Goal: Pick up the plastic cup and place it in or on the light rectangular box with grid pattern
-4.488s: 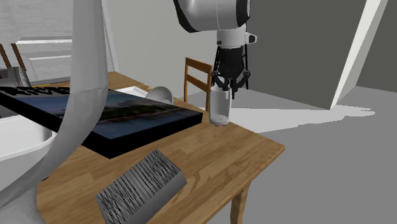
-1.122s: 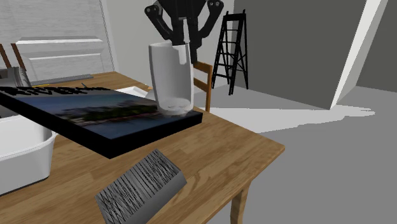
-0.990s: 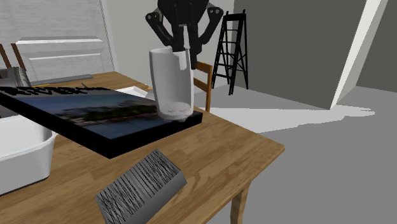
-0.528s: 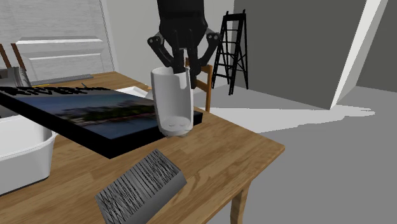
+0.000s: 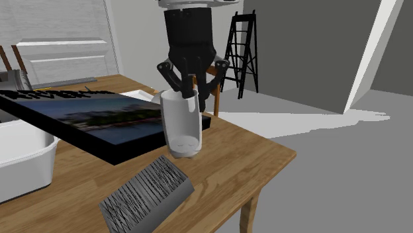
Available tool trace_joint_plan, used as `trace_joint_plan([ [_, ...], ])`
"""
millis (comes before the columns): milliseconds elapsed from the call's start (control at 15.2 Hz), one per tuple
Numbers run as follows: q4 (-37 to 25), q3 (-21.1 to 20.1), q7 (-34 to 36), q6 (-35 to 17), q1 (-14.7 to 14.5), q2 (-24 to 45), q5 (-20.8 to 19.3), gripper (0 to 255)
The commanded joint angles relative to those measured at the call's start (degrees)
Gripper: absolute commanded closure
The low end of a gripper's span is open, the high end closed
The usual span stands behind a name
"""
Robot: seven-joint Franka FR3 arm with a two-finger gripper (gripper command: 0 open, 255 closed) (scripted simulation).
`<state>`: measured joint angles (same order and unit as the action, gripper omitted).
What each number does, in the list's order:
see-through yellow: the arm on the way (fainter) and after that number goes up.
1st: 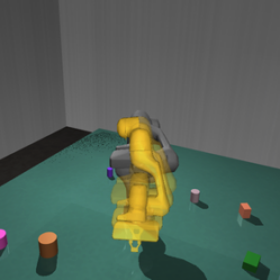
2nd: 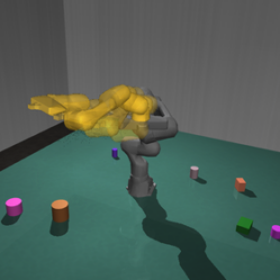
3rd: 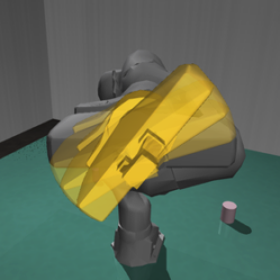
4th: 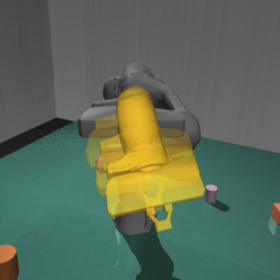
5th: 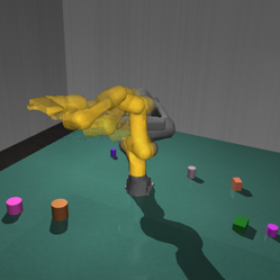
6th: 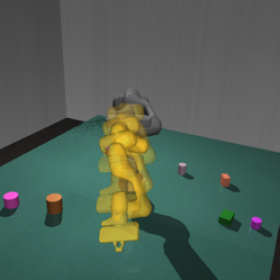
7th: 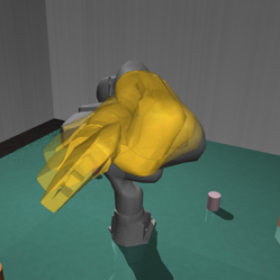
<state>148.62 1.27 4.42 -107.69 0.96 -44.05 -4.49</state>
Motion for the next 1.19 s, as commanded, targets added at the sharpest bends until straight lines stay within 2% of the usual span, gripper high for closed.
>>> trace_joint_plan([
  [0,1.6,0.0,0.1,-1.7,0.0,0.0,-0.1,255],
  [66,2.7,0.1,0.2,-2.9,0.0,0.1,-0.1,255],
  [594,2.7,0.1,0.2,-2.9,0.0,0.1,-0.1,255],
  [660,2.7,0.1,0.2,-2.9,0.0,0.1,-0.1,0],
  [990,2.7,0.1,0.2,-2.9,0.0,0.1,-0.1,0],
  [1122,-0.8,-0.2,0.1,1.2,-0.1,-0.5,0.1,0],
])
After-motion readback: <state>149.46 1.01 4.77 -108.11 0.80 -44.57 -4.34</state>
